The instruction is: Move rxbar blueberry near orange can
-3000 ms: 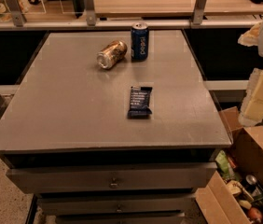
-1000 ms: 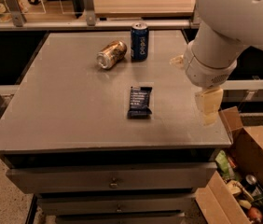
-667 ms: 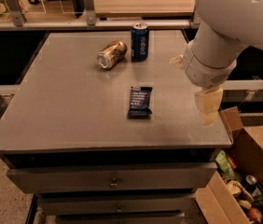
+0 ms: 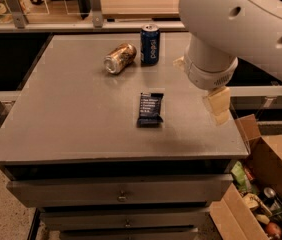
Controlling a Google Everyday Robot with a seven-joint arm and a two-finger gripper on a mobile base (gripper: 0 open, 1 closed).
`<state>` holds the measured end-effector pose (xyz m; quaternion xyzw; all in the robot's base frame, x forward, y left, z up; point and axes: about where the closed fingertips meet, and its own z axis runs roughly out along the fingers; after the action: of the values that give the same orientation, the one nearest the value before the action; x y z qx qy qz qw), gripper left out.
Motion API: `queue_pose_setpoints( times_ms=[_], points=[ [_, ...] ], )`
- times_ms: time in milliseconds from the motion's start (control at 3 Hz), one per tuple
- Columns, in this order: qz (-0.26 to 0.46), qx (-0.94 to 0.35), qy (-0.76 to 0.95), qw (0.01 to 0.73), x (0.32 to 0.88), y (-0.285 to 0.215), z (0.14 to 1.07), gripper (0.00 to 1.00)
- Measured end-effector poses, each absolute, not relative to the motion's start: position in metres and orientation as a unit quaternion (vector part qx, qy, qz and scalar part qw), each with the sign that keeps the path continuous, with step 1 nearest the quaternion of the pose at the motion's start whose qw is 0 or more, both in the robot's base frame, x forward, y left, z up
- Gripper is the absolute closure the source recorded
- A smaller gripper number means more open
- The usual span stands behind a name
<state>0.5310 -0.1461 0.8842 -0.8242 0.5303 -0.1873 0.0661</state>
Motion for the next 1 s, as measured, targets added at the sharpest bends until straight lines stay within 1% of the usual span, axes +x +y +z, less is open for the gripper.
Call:
queue_pose_setpoints(
  times_ms=[1000],
  points=[
    [-0.205,-0.843,0.494,0.062,0.5350,-0.1413,0.8870,0.00]
  ],
)
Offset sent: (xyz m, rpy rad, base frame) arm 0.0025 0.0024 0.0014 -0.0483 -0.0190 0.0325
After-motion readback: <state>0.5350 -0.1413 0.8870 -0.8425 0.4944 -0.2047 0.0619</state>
